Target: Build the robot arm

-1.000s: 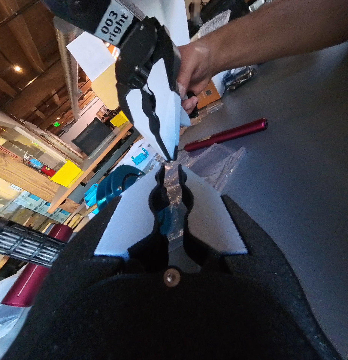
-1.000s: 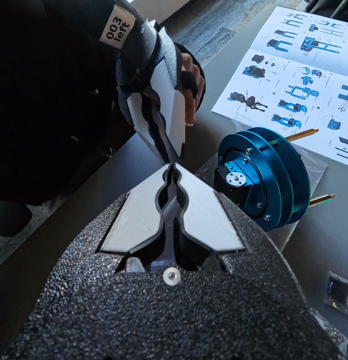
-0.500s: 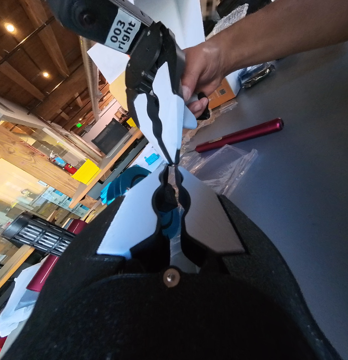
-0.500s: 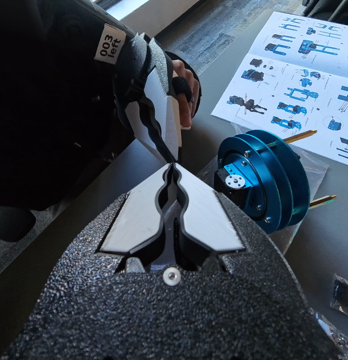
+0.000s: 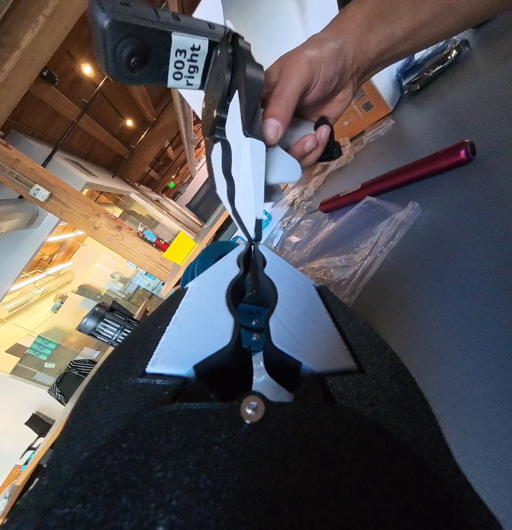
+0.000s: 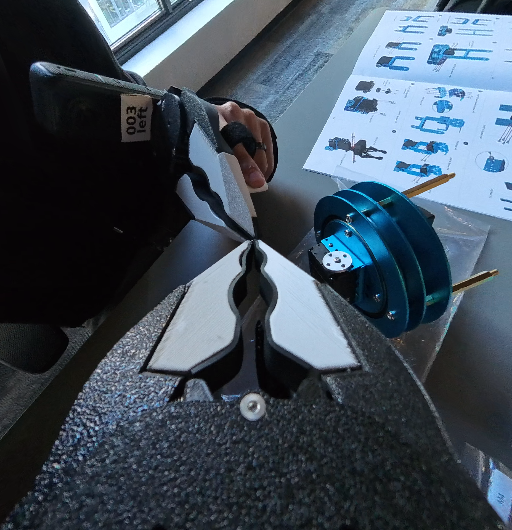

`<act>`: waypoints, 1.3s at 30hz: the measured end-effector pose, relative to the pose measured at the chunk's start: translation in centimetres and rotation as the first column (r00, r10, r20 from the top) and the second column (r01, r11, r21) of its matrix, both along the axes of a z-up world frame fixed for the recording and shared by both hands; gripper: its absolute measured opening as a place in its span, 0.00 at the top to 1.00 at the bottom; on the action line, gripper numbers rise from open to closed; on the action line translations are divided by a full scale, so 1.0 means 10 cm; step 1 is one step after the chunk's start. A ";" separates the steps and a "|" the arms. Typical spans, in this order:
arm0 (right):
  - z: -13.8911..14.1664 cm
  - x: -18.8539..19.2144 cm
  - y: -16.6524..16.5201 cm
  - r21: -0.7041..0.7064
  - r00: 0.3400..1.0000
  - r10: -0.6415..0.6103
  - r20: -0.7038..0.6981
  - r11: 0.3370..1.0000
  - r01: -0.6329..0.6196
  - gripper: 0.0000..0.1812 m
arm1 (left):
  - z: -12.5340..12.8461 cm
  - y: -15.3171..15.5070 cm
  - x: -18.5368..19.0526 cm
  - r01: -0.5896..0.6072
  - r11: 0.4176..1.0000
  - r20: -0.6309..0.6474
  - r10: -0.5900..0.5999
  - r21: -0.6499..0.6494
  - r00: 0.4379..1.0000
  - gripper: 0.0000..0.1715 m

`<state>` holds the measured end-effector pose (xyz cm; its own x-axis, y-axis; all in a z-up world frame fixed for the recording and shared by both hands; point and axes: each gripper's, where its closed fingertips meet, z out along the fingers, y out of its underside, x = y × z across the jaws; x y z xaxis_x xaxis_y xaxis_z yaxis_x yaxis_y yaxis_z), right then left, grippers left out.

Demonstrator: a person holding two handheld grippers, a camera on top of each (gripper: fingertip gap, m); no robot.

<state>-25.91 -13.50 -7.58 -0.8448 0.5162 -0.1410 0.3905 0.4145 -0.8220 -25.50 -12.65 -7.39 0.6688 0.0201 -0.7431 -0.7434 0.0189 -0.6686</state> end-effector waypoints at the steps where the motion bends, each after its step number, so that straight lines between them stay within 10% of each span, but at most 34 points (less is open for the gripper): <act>1: 0.00 0.00 0.00 -0.009 1.000 0.000 0.007 1.000 0.000 1.00 | 0.00 0.00 0.00 0.002 1.000 0.003 -0.002 0.002 1.000 1.00; 19: 0.05 -0.27 0.34 0.037 0.975 -0.167 -0.149 0.984 0.174 0.99 | 0.04 0.00 -0.41 -0.078 0.997 -0.023 0.077 -0.031 0.997 1.00; 30: -0.21 -0.49 0.70 0.179 0.918 -0.259 -0.302 0.930 0.321 0.47 | -0.07 0.18 -0.52 -0.142 0.984 -0.104 0.131 -0.108 0.986 1.00; 39: -0.38 -0.69 0.63 0.277 0.880 -0.265 -0.394 0.879 0.388 0.49 | -0.20 0.27 -0.59 -0.265 0.951 -0.096 0.252 -0.159 0.963 1.00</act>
<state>-32.84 -7.18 -11.40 -0.5819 0.7333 0.3517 0.2802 0.5868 -0.7597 -31.43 -9.98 -9.43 0.6004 0.0547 -0.7978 -0.7553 -0.2888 -0.5883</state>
